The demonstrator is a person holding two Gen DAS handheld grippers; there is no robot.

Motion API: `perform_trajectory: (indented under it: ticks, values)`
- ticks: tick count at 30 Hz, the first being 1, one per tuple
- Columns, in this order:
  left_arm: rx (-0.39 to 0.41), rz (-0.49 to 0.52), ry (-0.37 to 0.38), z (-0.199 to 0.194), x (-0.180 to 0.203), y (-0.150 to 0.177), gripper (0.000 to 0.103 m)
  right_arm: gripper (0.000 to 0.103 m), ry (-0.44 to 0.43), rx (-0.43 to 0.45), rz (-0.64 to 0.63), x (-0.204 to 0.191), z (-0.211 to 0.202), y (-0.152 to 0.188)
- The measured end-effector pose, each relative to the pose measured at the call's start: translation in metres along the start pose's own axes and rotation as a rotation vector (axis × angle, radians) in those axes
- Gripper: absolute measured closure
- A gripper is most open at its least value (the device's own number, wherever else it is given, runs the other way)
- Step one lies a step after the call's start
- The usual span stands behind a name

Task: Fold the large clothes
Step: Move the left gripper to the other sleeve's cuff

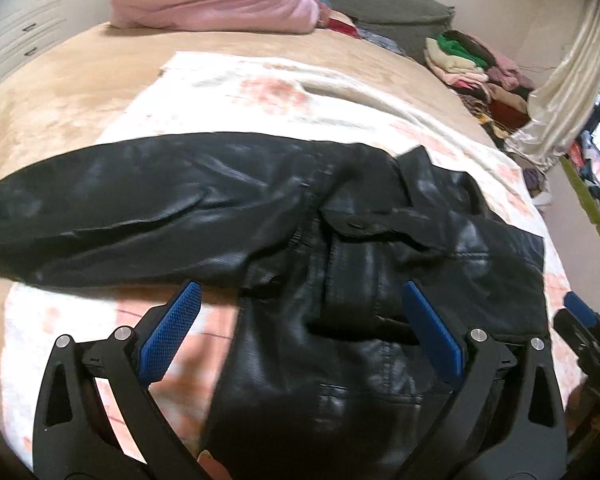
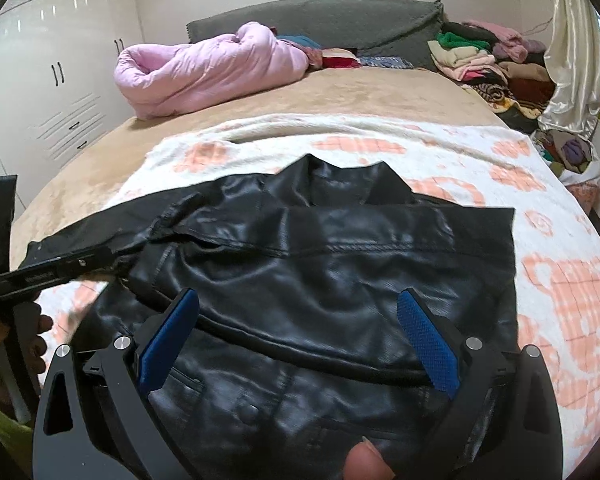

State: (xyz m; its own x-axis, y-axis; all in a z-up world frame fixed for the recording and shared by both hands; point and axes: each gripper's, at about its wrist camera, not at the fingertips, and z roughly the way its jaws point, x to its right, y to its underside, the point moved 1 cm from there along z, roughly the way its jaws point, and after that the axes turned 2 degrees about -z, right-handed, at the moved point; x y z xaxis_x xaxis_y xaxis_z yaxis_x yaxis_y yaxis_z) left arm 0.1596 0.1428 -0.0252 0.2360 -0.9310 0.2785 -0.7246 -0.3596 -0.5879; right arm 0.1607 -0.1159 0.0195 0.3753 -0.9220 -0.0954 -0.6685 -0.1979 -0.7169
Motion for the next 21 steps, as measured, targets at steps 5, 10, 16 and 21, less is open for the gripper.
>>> perform_trajectory:
  ticks: [5,10,16,21]
  values:
    - [0.025,-0.040,-0.034,-0.005,-0.017,-0.007,0.009,0.004,-0.017,0.015,-0.033,-0.020,0.000,-0.013]
    - [0.043,-0.114,-0.071,-0.008,-0.039,-0.013,0.009,0.004,-0.033,0.031,-0.065,-0.039,0.000,-0.025]
    - [0.070,-0.180,-0.104,-0.015,-0.062,-0.018,0.009,0.004,-0.061,0.035,-0.097,-0.060,0.006,-0.035]
    - [0.096,-0.235,-0.147,-0.020,-0.080,-0.022,0.009,0.004,-0.085,0.032,-0.116,-0.076,0.011,-0.040]
